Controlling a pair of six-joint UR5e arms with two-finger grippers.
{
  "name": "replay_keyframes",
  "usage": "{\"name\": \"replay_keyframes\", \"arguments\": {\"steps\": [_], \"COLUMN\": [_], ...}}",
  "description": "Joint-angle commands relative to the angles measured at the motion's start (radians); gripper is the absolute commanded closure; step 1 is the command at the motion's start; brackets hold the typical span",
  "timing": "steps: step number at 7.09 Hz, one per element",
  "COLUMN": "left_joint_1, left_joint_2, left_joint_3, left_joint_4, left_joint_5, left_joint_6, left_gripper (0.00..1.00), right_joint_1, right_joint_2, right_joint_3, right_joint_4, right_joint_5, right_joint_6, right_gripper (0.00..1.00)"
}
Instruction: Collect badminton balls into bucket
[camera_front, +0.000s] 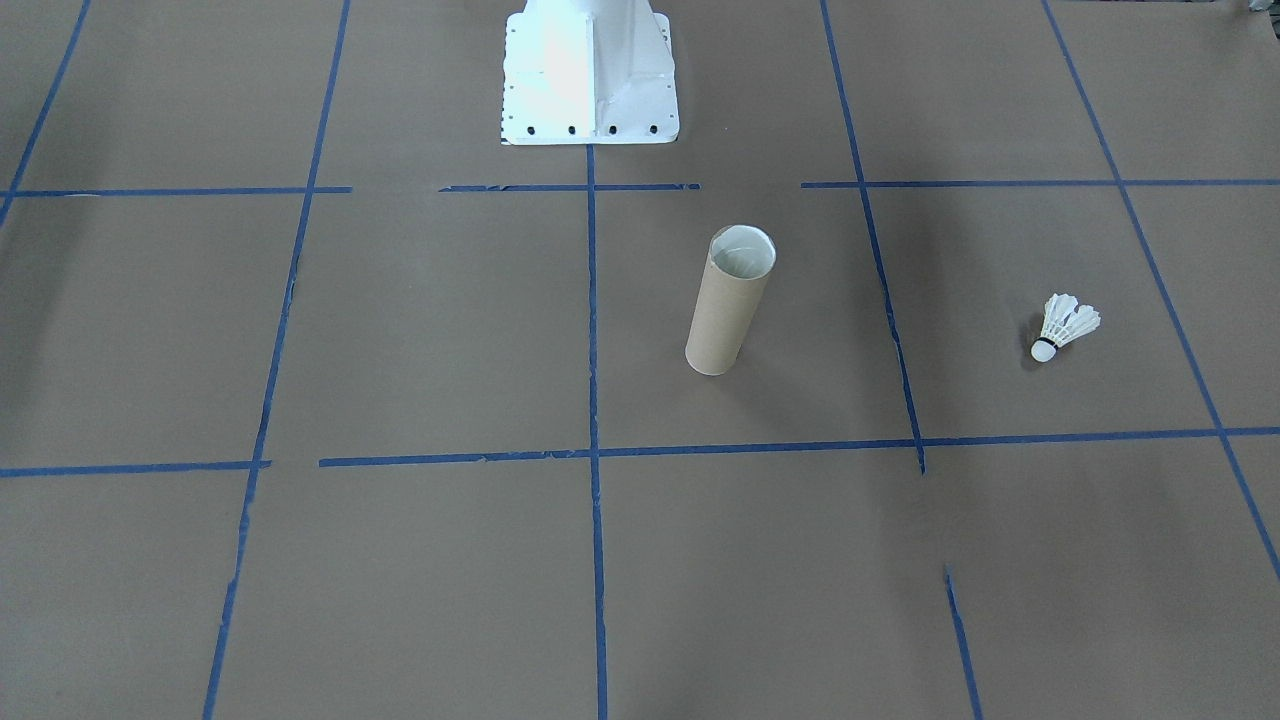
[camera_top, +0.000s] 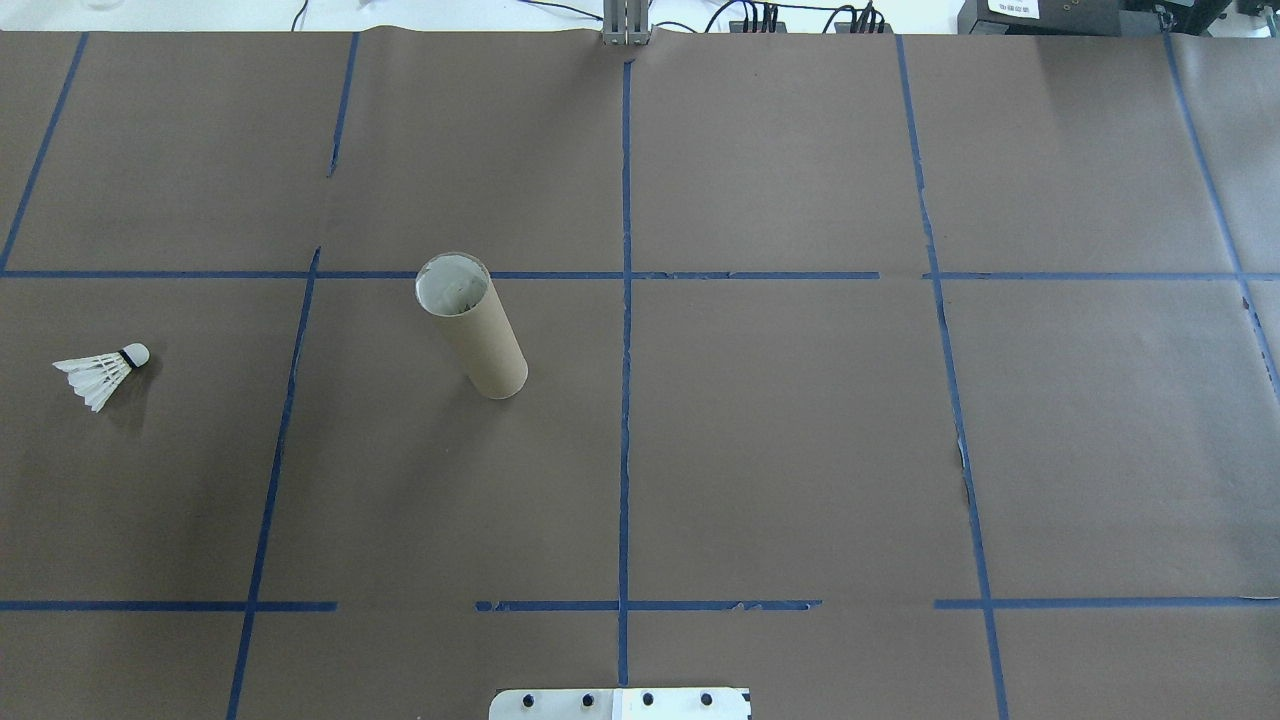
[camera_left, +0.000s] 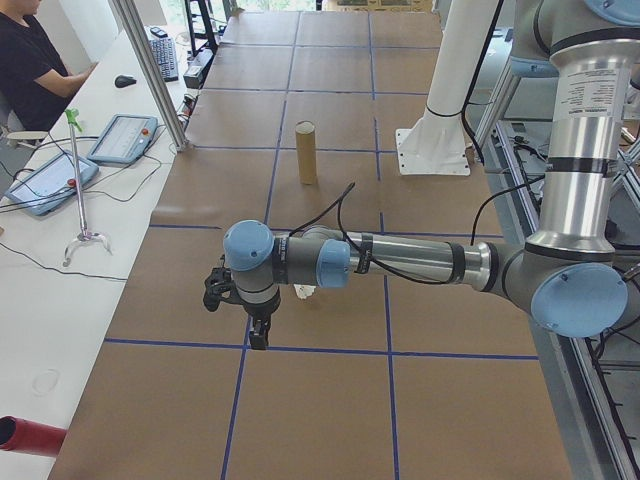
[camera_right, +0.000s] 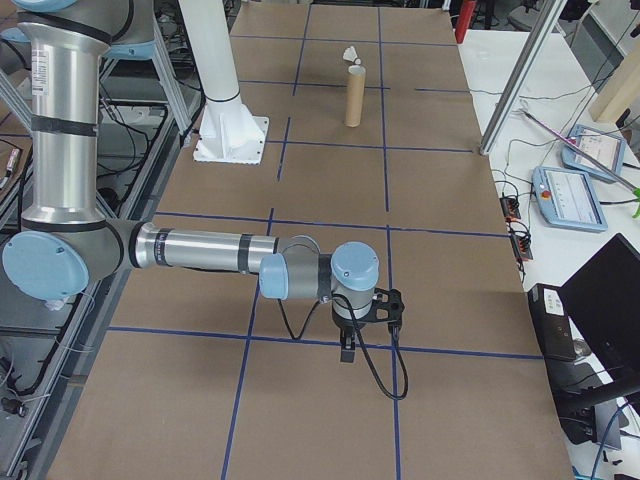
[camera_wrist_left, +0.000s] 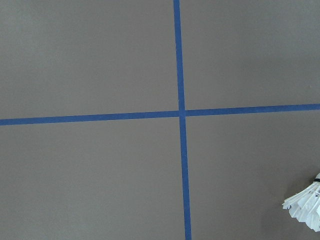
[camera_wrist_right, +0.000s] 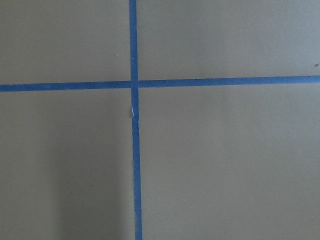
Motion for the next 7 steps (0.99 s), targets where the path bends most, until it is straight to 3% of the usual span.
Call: {"name": "replay_keyframes", "arguments": {"steps": [1,5,7], "left_joint_1": [-0.002,0.003,0.006], "left_joint_2": [0.006,-0.052,-0.041], "left_joint_3": [-0.008,-0.011,0.033], "left_joint_4": [-0.001,-0.018,-0.267], "left_joint_5": [0.000,-0.009,-0.006], "left_joint_6": [0.001,-0.002,-0.003], "left_gripper": [0.00,0.00,0.00], "right_joint_1": [0.001,0.001,-0.001], "right_joint_2": [-0.001,-0.001,-0.001], "right_joint_3": [0.000,0.000,-0.002], "right_joint_4": [0.000,0.000,0.000], "right_joint_5": [-0.001,-0.001,0.000], "right_joint_6": [0.000,0.000,0.000], "right_gripper": [0.00,0.00,0.00]}}
